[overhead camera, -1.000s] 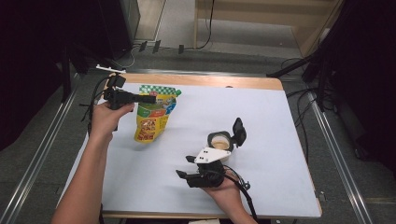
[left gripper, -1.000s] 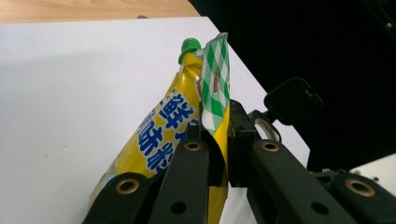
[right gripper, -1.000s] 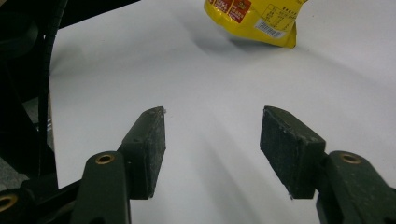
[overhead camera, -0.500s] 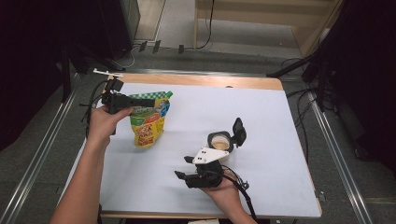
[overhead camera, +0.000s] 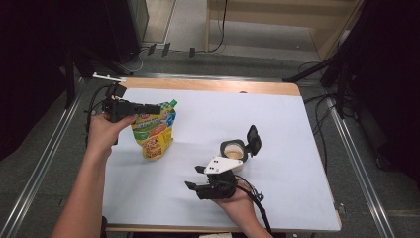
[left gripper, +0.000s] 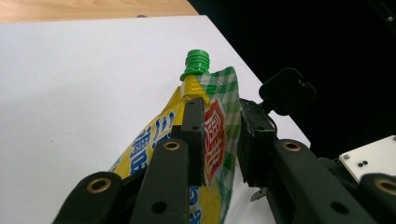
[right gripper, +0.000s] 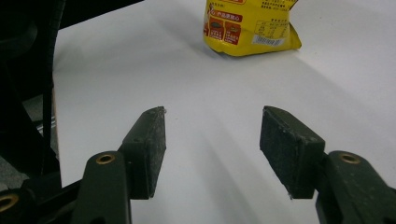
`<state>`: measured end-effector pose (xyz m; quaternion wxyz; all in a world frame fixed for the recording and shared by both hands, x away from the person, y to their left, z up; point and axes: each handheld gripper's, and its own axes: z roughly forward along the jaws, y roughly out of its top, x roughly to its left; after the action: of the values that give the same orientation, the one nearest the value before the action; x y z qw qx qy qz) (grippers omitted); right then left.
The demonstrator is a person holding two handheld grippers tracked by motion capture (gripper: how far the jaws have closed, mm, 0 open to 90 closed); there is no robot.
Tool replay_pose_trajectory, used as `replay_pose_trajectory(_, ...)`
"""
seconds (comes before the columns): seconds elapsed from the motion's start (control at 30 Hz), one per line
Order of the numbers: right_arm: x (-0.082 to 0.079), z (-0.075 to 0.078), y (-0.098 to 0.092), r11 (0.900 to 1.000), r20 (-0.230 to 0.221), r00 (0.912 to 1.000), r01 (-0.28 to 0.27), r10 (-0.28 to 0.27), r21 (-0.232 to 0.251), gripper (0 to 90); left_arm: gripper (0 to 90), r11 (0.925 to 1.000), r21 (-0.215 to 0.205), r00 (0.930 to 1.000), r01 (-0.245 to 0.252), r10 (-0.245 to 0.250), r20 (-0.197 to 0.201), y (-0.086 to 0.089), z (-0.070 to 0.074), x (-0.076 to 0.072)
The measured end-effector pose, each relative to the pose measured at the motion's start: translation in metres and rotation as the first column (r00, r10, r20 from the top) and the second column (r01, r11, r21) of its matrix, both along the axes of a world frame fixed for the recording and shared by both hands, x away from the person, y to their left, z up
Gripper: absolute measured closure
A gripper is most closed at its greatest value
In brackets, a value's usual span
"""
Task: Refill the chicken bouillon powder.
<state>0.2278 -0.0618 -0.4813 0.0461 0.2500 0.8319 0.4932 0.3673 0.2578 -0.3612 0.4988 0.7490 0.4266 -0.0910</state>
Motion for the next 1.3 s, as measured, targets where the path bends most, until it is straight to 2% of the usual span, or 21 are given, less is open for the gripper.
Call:
replay_pose_trajectory(0.5, 0.000, 0.000, 0.000, 1.000, -0.006, 1.0000, -0.002, 0.002, -0.005, 42.9, 70.0, 0.9999, 0.011, 0.9999, 0.003, -0.003, -0.017, -0.003, 0.012, -0.006)
replay_pose_trajectory(0.7, 0.000, 0.000, 0.000, 1.000, -0.008, 1.0000, -0.001, 0.001, -0.003, 43.0, 68.7, 1.0000, 0.003, 0.9999, 0.007, -0.007, -0.008, -0.004, 0.016, -0.008)
replay_pose_trajectory(0.9, 0.000, 0.000, 0.000, 1.000, -0.008, 1.0000, -0.002, 0.002, -0.006, 43.2, 67.4, 1.0000, 0.005, 0.9997, 0.008, -0.008, -0.025, -0.004, 0.017, -0.008)
replay_pose_trajectory(1.3, 0.000, -0.001, 0.001, 1.000, -0.011, 0.9999, -0.006, 0.006, -0.009, 43.6, 65.8, 0.9999, 0.001, 0.9997, -0.011, 0.011, -0.024, 0.003, 0.019, -0.008)
